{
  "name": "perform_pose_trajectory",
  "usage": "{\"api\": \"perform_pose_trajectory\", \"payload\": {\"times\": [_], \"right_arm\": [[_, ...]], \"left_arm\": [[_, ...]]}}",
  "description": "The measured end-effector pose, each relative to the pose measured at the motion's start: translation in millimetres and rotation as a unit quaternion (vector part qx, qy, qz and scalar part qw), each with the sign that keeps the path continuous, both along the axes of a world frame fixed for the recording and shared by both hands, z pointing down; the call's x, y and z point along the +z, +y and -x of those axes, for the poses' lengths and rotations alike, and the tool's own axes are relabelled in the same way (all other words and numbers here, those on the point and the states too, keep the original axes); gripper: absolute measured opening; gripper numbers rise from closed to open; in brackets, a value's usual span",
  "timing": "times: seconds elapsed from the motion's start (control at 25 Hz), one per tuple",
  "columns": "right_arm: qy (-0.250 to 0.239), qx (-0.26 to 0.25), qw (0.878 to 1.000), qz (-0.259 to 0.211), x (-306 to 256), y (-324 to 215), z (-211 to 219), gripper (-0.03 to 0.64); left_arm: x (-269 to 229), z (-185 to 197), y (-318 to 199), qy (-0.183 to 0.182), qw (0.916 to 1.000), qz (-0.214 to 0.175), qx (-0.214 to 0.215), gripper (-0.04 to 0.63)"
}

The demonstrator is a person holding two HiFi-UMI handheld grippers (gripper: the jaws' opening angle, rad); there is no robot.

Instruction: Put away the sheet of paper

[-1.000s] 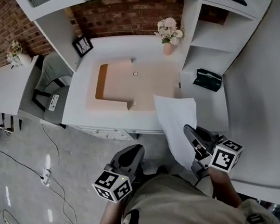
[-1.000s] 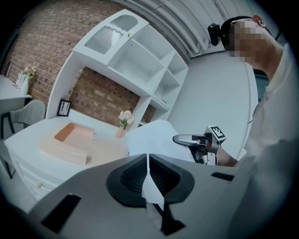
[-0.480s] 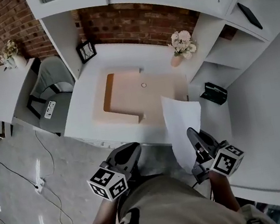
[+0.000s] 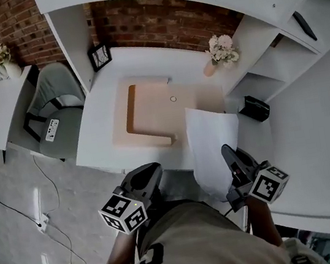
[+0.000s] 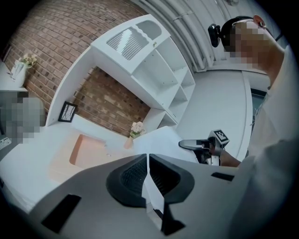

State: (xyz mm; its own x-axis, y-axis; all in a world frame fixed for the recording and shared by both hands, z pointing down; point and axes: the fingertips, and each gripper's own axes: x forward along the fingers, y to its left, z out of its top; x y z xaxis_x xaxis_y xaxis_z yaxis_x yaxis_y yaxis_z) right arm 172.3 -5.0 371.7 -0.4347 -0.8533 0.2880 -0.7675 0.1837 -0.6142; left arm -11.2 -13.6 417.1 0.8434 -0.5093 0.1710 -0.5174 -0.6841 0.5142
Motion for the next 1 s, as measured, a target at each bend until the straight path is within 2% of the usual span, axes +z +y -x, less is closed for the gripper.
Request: {"api": "perform_pose_trajectory", "payload": {"times": [0.36,0.56,0.76,1.0], "right_arm": [[0.016,0.005,1.0,0.003,-9.4,-36.8,14.6,0.028],[0.041,0.031,0.999,-0.008,-21.5,-45.0,-1.4,0.028],[0.049,0.053,0.997,-0.008,-26.2,-52.4,-26.8,0.028],[0.02,0.029,0.999,0.001,-22.3,-75.0,-37.8,0.028]], "left_arm": [[11.5,38.9,-28.3,0.012,0.9995,0.016,-0.024,0.028],[18.9,55.4,-43.1,0.015,0.999,0.023,-0.035,0.028],[19.2,51.9,-55.3,0.016,0.9987,0.027,-0.039,0.028],[9.2,37.0,-71.4,0.004,0.9977,0.023,-0.063,0.028]]}}
